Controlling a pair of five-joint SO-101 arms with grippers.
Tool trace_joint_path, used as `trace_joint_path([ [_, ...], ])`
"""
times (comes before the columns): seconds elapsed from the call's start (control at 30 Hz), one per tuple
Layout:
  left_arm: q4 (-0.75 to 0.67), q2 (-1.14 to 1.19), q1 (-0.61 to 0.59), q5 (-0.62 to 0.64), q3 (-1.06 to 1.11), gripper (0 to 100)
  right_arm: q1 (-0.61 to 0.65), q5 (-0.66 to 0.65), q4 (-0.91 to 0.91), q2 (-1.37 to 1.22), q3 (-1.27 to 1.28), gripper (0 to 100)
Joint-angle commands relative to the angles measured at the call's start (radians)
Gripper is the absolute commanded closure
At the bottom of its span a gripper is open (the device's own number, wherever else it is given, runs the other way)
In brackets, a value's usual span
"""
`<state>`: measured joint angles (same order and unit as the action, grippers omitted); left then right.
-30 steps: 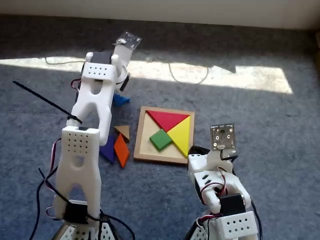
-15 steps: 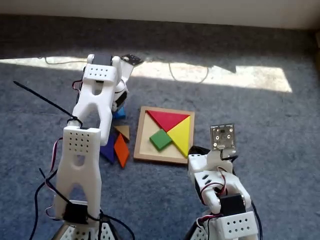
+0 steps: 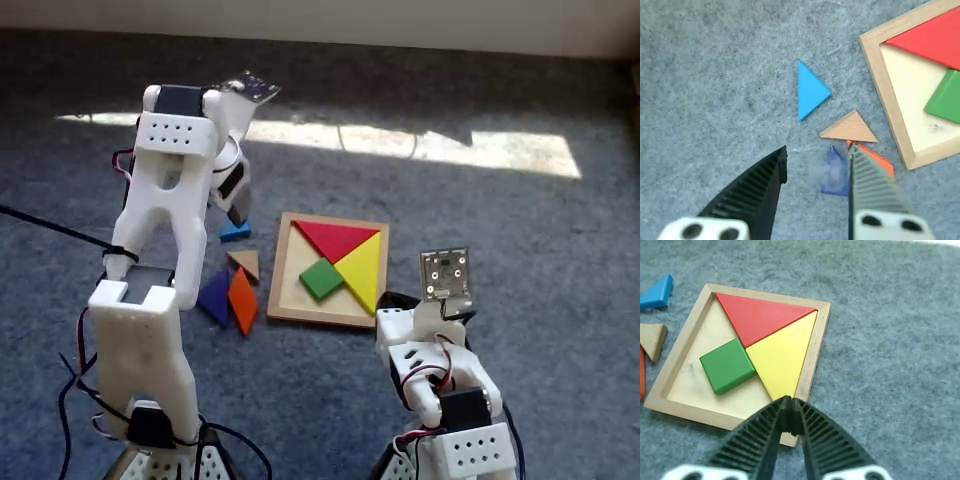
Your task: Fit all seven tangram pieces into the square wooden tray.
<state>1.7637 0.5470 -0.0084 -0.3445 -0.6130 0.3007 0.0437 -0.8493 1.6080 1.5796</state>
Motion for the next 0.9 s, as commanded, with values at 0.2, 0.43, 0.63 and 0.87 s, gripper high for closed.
trace_joint_path([
  [0.2, -0.290, -0.065, 0.008, 0.011, 0.263, 74, -0.007, 0.003, 0.024, 0.019, -0.005, 98.5],
  [0.43, -0.543, -0.065, 0.007, 0.011, 0.455, 74, -0.007, 0.003, 0.025, 0.019, 0.008, 98.5],
  [0.63, -0.620, -0.064, 0.008, 0.011, 0.503, 75, -0.007, 0.003, 0.025, 0.019, 0.008, 98.5],
  [0.87, -0.680, 0.058, 0.007, 0.011, 0.427, 75, -0.007, 0.003, 0.025, 0.019, 0.008, 98.5],
])
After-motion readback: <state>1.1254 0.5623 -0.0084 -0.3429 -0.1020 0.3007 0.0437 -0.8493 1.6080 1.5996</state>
